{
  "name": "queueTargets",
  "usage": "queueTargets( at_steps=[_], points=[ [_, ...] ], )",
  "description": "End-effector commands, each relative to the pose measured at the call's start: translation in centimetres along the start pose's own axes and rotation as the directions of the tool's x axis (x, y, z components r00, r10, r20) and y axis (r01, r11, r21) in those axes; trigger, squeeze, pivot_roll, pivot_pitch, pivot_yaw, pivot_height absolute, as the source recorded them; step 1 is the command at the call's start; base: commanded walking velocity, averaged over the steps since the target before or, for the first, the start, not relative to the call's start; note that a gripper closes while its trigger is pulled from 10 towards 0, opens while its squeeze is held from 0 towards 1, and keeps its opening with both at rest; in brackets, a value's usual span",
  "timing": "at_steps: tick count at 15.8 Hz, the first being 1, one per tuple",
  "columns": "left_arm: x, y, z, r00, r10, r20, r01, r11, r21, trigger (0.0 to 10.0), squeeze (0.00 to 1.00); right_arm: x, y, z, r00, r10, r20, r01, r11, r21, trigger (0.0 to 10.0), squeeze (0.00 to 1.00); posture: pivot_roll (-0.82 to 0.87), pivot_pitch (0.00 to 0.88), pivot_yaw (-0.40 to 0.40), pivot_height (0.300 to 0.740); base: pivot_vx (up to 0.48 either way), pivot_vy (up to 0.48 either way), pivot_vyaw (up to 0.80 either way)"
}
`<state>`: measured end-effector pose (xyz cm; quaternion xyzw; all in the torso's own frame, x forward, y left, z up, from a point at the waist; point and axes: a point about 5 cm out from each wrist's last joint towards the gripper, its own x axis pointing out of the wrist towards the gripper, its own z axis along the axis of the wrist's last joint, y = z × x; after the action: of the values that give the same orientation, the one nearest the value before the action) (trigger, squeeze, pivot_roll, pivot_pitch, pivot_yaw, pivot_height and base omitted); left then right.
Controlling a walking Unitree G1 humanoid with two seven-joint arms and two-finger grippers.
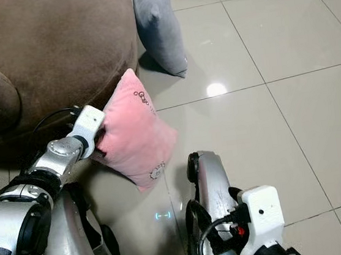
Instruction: Move the pillow to the sofa from floor
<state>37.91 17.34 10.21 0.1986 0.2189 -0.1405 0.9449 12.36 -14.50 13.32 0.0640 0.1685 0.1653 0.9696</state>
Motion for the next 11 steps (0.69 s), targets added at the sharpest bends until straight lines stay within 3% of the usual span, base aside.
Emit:
queueTargets(
  at_steps=[1,3,7,11],
  points=[
    [0.1,-0.3,0.6,0.999,-0.014,0.036,0.016,0.998,-0.055,0.0,0.0,0.0,0.0,-0.6,1.0,-0.005,-0.028,0.006,1.0,0.013,10.0,0.0,-0.32,0.318,-0.026,0.475,0.0,0.0,0.0],
    [0.0,-0.2,0.6,0.996,-0.024,0.085,0.037,0.988,-0.151,0.0,0.0,0.6,0.2,-0.7,1.0,0.005,-0.02,-0.005,1.0,0.018,10.0,0.0,-0.29,0.311,-0.014,0.475,0.0,0.0,0.0],
    [-0.1,-0.6,1.1,0.982,-0.056,0.183,0.105,0.957,-0.27,0.0,0.0,0.9,0.2,-0.4,0.999,0.04,-0.013,-0.04,0.999,0.017,10.0,0.0,-0.28,0.309,-0.019,0.475,0.0,0.0,0.0],
    [-0.2,-1.0,4.2,0.932,-0.11,0.345,0.22,0.93,-0.296,0.0,0.0,1.5,-0.4,-0.4,0.999,0.047,-0.016,-0.047,0.999,0.011,10.0,0.0,-0.24,0.296,-0.018,0.475,0.0,0.0,0.0]
  ],
)
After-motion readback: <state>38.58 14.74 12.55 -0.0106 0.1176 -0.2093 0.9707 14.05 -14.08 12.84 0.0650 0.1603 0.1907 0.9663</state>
